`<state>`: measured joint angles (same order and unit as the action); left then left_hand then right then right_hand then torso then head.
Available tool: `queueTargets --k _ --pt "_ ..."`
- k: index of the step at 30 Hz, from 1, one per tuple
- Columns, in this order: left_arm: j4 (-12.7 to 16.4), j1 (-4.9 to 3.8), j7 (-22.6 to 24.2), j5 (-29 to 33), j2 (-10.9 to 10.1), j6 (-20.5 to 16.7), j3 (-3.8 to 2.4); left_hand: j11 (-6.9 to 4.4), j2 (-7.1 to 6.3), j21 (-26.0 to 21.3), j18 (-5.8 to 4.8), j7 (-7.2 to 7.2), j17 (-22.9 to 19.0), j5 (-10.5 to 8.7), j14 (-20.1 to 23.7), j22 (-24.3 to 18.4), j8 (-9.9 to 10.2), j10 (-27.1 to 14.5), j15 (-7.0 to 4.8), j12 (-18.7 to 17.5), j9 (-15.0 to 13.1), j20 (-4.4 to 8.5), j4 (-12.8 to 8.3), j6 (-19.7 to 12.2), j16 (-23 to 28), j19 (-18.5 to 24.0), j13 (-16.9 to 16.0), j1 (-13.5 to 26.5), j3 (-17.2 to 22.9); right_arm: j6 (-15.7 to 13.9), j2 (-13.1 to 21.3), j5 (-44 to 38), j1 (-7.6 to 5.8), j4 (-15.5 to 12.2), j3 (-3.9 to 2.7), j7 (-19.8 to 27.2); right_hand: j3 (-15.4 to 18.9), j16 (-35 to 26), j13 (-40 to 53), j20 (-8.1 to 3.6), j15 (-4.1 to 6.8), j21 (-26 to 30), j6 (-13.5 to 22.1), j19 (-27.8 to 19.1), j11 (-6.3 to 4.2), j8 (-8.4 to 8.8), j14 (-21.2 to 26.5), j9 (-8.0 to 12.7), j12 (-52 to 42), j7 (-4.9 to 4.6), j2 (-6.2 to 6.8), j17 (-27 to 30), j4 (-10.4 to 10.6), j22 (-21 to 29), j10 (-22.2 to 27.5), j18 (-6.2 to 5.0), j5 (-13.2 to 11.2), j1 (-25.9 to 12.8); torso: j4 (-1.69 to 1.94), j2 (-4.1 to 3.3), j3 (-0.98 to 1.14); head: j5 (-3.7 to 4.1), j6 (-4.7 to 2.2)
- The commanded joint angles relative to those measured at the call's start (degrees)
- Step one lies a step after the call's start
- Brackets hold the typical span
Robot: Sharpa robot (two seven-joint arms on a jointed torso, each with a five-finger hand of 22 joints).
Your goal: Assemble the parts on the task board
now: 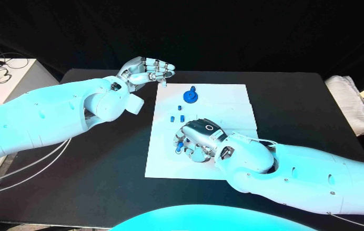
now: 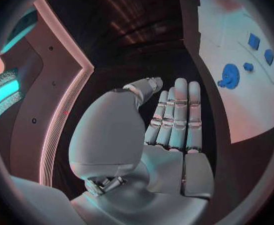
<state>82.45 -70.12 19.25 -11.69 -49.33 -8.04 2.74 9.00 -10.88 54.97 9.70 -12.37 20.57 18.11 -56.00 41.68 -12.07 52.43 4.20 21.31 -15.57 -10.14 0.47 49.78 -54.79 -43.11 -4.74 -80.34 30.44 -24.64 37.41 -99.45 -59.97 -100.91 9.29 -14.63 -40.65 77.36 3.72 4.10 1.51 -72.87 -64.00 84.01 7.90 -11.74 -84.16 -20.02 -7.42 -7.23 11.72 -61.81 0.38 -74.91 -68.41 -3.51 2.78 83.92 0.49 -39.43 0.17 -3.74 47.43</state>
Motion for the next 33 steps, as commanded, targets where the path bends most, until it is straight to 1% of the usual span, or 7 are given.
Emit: queueTargets --k 1,5,8,12,24,27,33 --pt "0.1 -0.03 0.1 0.3 0.1 1.0 -0.05 -0.21 0.59 -0.2 0.81 -0.02 -0.1 -0.13 -0.1 -0.1 0.0 0.3 0.19 0.2 0.1 0.09 -0.1 0.2 0.3 -0.3 0.0 0.1 -0.3 1.8 0.0 -0.4 0.21 0.1 0.17 0.0 -0.3 -0.1 3.6 -0.44 0.37 0.3 -0.2 2.1 -5.09 -0.24 -0.6 -0.1 -0.2 0.00 -0.50 0.0 -0.6 -8.6 -7.4 0.28 0.2 -0.6 0.08 -0.02 -0.01 -0.02 0.11" --pt "0.1 -0.03 0.1 0.3 0.0 0.9 -0.05 -0.21 0.59 -0.2 0.81 -0.02 -0.1 -0.13 -0.1 -0.1 0.0 0.3 0.19 0.2 0.1 0.09 -0.1 0.2 0.3 -0.3 0.0 0.1 -0.3 1.7 0.0 -0.4 0.26 -0.1 0.20 0.0 -0.3 -0.1 3.6 -0.44 0.37 0.3 -0.2 2.1 -5.09 -0.24 -0.6 -0.1 -0.2 0.00 -0.50 0.0 -0.6 -8.6 -7.4 0.28 0.2 -0.6 0.08 -0.02 0.02 -0.10 0.16" --pt "0.0 -0.03 0.1 0.3 0.0 0.9 -0.05 -0.21 0.59 -0.2 0.81 -0.02 -0.1 -0.13 -0.1 -0.1 0.0 0.3 0.19 0.2 0.1 0.09 -0.1 0.2 0.3 -0.3 0.0 0.1 -0.3 1.5 0.1 -0.4 0.30 -0.3 0.21 0.0 -0.3 -0.1 3.6 -0.44 0.37 0.3 -0.2 2.1 -5.09 -0.24 -0.6 -0.1 -0.2 0.00 -0.50 0.0 -0.6 -8.6 -7.4 0.28 0.2 -0.6 0.01 0.00 0.00 -0.18 0.16" --pt "0.0 -0.03 0.1 0.3 0.0 1.0 -0.05 -0.21 0.59 -0.2 0.81 -0.02 -0.1 -0.13 -0.1 -0.1 0.0 0.3 0.19 0.2 0.1 0.09 -0.1 0.2 0.3 -0.3 0.0 0.1 -0.3 1.2 0.2 -0.4 0.34 -0.6 0.22 -0.1 -0.3 -0.1 3.6 -0.44 0.37 0.3 -0.2 2.1 -5.09 -0.24 -0.6 -0.1 -0.2 0.00 -0.50 0.0 -0.6 -8.6 -7.4 0.28 0.2 -0.6 0.04 -0.01 0.03 -0.26 0.18" --pt "0.0 -0.03 0.0 0.3 0.0 1.0 -0.05 -0.20 0.63 -0.3 0.81 -0.02 -0.1 -0.12 -0.1 -0.2 0.0 0.2 0.18 0.3 0.1 0.11 -0.2 0.2 0.4 -0.3 0.1 0.1 -0.4 1.0 0.2 -0.7 0.40 -0.6 0.22 -0.7 -0.5 -0.1 3.6 -0.44 0.37 0.4 -0.2 2.1 -5.10 -0.25 -0.6 -0.2 -0.2 0.01 -0.53 -0.1 -0.8 -8.6 -7.4 0.27 0.2 -0.8 0.03 -0.03 0.05 -0.23 0.13" --pt "0.0 -0.03 0.0 0.3 -0.1 1.0 -0.05 -0.20 0.63 -0.3 0.81 -0.02 -0.1 -0.12 -0.1 -0.2 0.0 0.2 0.18 0.3 0.1 0.11 -0.2 0.2 0.4 -0.3 0.1 0.1 -0.4 1.8 0.2 -0.9 0.40 -0.5 0.22 -1.1 -0.5 -0.1 3.6 -0.44 0.37 0.4 -0.2 2.1 -5.10 -0.25 -0.6 -0.2 -0.2 0.01 -0.53 -0.1 -0.8 -8.6 -7.4 0.27 0.2 -0.8 -0.01 -0.05 0.03 -0.21 0.18" --pt "0.1 -0.03 -0.1 0.3 -0.1 1.0 -0.05 -0.20 0.63 -0.3 0.81 -0.02 -0.1 -0.12 -0.1 -0.2 0.0 0.2 0.18 0.3 0.1 0.11 -0.2 0.2 0.4 -0.3 0.1 0.1 -0.4 5.1 -0.2 -1.7 0.39 -0.2 0.24 -2.0 -0.6 -0.4 3.7 -0.42 0.34 0.9 0.0 1.9 -5.03 -0.21 -0.5 -0.2 0.1 -0.05 -0.47 0.5 -1.1 -8.5 -7.3 0.18 0.2 -1.2 -0.03 -0.04 0.00 -0.22 0.22"
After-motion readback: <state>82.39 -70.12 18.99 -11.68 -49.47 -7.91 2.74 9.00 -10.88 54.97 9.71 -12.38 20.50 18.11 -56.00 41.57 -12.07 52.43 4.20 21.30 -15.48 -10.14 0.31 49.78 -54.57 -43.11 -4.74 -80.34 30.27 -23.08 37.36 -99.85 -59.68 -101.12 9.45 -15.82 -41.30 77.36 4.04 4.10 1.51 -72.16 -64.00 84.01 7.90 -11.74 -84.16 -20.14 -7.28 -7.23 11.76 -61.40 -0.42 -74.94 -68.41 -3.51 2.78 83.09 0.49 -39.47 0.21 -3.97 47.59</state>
